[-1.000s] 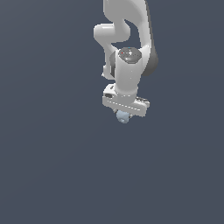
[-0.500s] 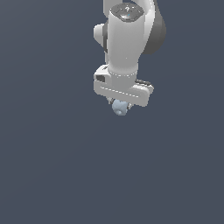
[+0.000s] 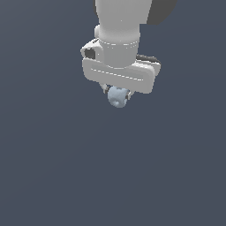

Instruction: Pick up the object and move it to a goal position.

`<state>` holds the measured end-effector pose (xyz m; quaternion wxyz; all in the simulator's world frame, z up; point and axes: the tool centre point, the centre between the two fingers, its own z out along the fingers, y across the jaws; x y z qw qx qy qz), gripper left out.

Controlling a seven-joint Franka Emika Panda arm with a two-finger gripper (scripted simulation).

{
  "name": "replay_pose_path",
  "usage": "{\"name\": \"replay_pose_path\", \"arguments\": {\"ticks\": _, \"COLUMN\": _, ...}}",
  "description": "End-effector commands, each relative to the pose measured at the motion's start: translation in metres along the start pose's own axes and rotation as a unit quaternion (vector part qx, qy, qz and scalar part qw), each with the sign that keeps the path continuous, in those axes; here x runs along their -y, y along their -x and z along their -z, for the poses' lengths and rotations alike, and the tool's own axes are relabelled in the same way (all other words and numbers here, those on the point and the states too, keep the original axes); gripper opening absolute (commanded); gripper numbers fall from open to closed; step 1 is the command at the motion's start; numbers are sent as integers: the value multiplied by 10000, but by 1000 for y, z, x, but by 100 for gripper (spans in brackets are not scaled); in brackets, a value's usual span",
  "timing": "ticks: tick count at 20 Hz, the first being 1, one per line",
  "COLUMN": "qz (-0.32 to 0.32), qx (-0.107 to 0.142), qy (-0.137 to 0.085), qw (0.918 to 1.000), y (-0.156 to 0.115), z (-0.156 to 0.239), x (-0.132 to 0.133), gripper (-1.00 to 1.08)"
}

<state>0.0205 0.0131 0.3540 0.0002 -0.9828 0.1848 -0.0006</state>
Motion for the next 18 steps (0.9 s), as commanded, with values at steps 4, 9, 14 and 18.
{"name": "replay_pose_path", "arguments": {"ticks": 4, "qz": 2, "qx": 5, "qy": 3, "qw": 10000, "y": -13, "z": 32, "x": -2, "gripper": -100}}
{"name": "replay_pose_path", "arguments": {"ticks": 9, "qz": 2, "qx": 5, "qy": 3, "qw": 10000, "y": -20, "z": 48, "x": -3, "gripper": -100}}
{"name": "replay_pose_path", "arguments": {"ticks": 14, "qz": 2, "qx": 5, "qy": 3, "qw": 10000, "y": -24, "z": 57, "x": -3, "gripper": -100}}
{"name": "replay_pose_path", "arguments": {"ticks": 18, "qz": 2, "qx": 5, "qy": 3, "qw": 10000, "y": -25, "z": 58, "x": -3, "gripper": -100}}
